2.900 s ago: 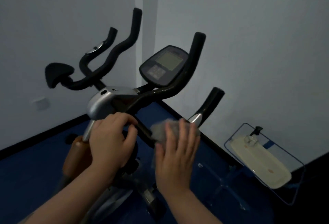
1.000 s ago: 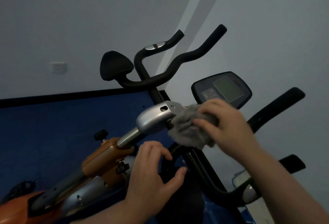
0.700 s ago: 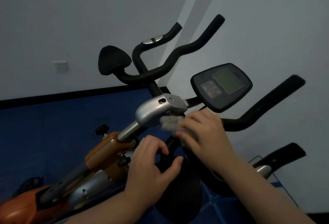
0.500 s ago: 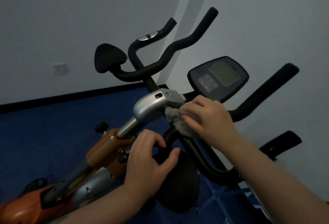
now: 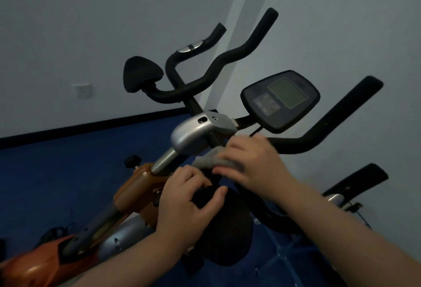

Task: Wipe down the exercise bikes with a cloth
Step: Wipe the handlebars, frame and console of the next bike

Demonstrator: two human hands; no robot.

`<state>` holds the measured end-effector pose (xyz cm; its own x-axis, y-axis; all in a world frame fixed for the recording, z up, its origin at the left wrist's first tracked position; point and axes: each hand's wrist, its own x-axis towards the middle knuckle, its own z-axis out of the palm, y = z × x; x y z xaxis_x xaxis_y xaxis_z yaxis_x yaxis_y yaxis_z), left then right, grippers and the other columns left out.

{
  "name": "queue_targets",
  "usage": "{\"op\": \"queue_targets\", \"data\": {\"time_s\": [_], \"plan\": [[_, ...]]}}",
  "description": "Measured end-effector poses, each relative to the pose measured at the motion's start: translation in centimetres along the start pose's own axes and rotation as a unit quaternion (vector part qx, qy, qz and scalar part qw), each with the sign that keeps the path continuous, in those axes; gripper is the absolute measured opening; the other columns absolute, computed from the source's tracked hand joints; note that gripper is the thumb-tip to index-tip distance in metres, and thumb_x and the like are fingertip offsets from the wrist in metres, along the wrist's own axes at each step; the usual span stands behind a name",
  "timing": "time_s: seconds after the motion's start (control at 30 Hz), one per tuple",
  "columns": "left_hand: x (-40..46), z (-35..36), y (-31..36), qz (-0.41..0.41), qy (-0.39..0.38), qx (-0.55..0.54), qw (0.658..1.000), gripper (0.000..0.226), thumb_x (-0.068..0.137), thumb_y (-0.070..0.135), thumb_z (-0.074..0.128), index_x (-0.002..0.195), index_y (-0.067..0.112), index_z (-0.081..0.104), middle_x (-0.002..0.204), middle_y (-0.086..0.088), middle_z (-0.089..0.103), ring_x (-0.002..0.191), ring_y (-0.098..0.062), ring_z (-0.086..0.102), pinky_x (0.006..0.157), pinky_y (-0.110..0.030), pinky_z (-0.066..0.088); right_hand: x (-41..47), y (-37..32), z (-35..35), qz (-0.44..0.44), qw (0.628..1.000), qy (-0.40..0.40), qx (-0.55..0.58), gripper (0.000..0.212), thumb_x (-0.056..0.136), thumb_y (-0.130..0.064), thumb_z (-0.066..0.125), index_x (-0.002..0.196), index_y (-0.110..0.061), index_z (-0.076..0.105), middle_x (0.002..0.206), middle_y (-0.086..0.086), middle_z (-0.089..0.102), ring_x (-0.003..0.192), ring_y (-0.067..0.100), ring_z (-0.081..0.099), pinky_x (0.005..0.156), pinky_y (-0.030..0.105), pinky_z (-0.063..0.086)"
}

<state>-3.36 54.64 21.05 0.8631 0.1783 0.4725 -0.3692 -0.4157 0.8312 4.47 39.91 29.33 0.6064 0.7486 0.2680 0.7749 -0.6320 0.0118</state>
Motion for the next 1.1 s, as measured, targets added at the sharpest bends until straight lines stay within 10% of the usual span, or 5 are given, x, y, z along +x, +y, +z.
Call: {"op": "queue_targets", "data": {"time_s": [0.23, 0.4, 0.57, 0.77, 1.1], "plan": [[2.9, -0.7, 1.3, -0.025, -0.091, -0.016, 0.995, 0.013, 0.076, 0.046, 0.058, 0.073, 0.034, 0.055, 0.075, 0.012, 0.058, 0.076, -0.01, 0.058, 0.067, -0.035, 0.049, -2.1, 5.2, -5.3, 0.331, 0.885, 0.328, 0.01, 0.024, 0.076, -0.034, 0.066, 0.066, -0.016, 0.054, 0.087, -0.005, 0.049, 0.078, 0.013, 0.048, 0.065, 0.018, 0.035], [5.9, 0.3, 2.3, -0.006, -0.154, 0.005, 0.988, 0.009, 0.074, 0.046, 0.053, 0.074, 0.038, 0.058, 0.08, 0.017, 0.056, 0.085, -0.002, 0.052, 0.072, -0.024, 0.044, -1.8, 3.0, -2.4, 0.426, 0.874, 0.232, -0.014, 0.016, 0.08, -0.021, 0.064, 0.072, -0.014, 0.052, 0.072, 0.001, 0.053, 0.07, 0.021, 0.05, 0.061, 0.031, 0.037], [5.3, 0.1, 1.2, -0.031, -0.162, 0.006, 0.986, 0.006, 0.076, 0.038, 0.056, 0.071, 0.036, 0.057, 0.08, 0.016, 0.057, 0.085, -0.002, 0.051, 0.07, -0.023, 0.037, -1.3, -1.1, 1.6, 0.221, 0.961, 0.16, -0.035, 0.015, 0.086, -0.034, 0.057, 0.082, -0.02, 0.052, 0.084, -0.002, 0.053, 0.083, 0.016, 0.046, 0.071, 0.032, 0.039], [5.0, 0.4, 1.2, -0.088, -0.137, -0.063, 0.985, 0.009, 0.078, 0.03, 0.058, 0.079, 0.038, 0.062, 0.087, 0.015, 0.061, 0.086, -0.004, 0.054, 0.072, -0.027, 0.042, -1.1, 4.9, -2.9, 0.439, 0.862, 0.23, -0.103, 0.028, 0.091, -0.043, 0.053, 0.09, -0.015, 0.051, 0.092, 0.003, 0.053, 0.082, 0.018, 0.049, 0.068, 0.039, 0.048], [4.5, 0.1, 1.0, -0.09, -0.127, -0.065, 0.986, 0.01, 0.077, 0.027, 0.057, 0.08, 0.036, 0.059, 0.09, 0.012, 0.058, 0.081, -0.005, 0.055, 0.067, -0.026, 0.041, -1.7, 2.7, -1.7, 0.358, 0.906, 0.218, -0.066, 0.021, 0.09, -0.043, 0.049, 0.09, -0.023, 0.043, 0.091, -0.006, 0.044, 0.074, 0.011, 0.046, 0.056, 0.023, 0.041]]}}
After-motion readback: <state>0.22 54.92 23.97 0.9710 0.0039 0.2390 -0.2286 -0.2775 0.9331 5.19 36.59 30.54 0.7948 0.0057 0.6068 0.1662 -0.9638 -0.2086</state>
